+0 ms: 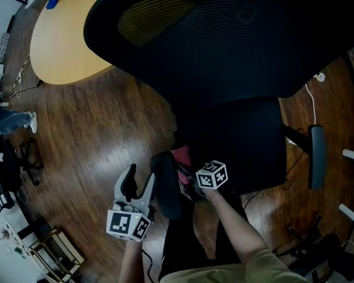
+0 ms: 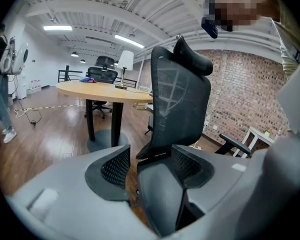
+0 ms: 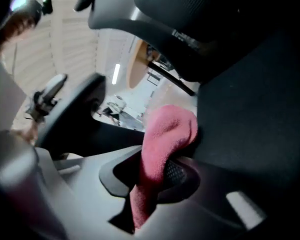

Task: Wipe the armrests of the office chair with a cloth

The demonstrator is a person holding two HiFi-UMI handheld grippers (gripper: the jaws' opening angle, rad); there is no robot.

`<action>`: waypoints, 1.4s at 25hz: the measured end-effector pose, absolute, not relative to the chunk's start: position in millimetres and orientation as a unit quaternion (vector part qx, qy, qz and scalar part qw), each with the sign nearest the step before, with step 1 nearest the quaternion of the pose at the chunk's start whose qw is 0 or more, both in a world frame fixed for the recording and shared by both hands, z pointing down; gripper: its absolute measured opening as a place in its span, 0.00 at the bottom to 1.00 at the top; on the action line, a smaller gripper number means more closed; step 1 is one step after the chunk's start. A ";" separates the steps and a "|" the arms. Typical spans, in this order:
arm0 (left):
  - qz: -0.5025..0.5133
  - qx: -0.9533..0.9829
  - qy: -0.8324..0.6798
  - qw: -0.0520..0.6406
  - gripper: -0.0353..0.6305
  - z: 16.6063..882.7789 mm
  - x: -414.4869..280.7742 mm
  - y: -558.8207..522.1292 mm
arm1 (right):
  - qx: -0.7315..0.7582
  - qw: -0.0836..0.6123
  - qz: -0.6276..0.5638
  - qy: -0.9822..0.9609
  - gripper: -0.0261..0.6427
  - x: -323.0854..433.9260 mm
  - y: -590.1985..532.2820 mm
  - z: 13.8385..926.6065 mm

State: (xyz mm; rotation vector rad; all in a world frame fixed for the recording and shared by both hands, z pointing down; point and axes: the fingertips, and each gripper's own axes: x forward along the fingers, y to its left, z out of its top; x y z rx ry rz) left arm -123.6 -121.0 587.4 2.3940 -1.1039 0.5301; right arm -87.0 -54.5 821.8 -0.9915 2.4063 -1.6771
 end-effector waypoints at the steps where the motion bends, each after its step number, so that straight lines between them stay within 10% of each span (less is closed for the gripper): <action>1: 0.195 0.866 -0.400 0.228 0.41 590.9 -123.8 -117.6 | -0.333 0.000 -0.552 0.764 0.12 -84.9 -59.1 837.2; 7: 0.210 0.867 -0.388 0.233 0.41 592.2 -125.6 -111.6 | -0.338 -0.078 -0.610 0.713 0.11 -82.1 -79.1 872.7; 18: 0.189 0.870 -0.394 0.227 0.41 564.9 -121.7 -123.1 | -0.179 0.076 -0.530 0.825 0.13 -72.2 -41.5 739.8; 35: 0.203 0.859 -0.400 0.249 0.41 588.0 -120.8 -109.8 | -0.041 0.030 -0.472 0.880 0.13 -111.3 -8.0 729.0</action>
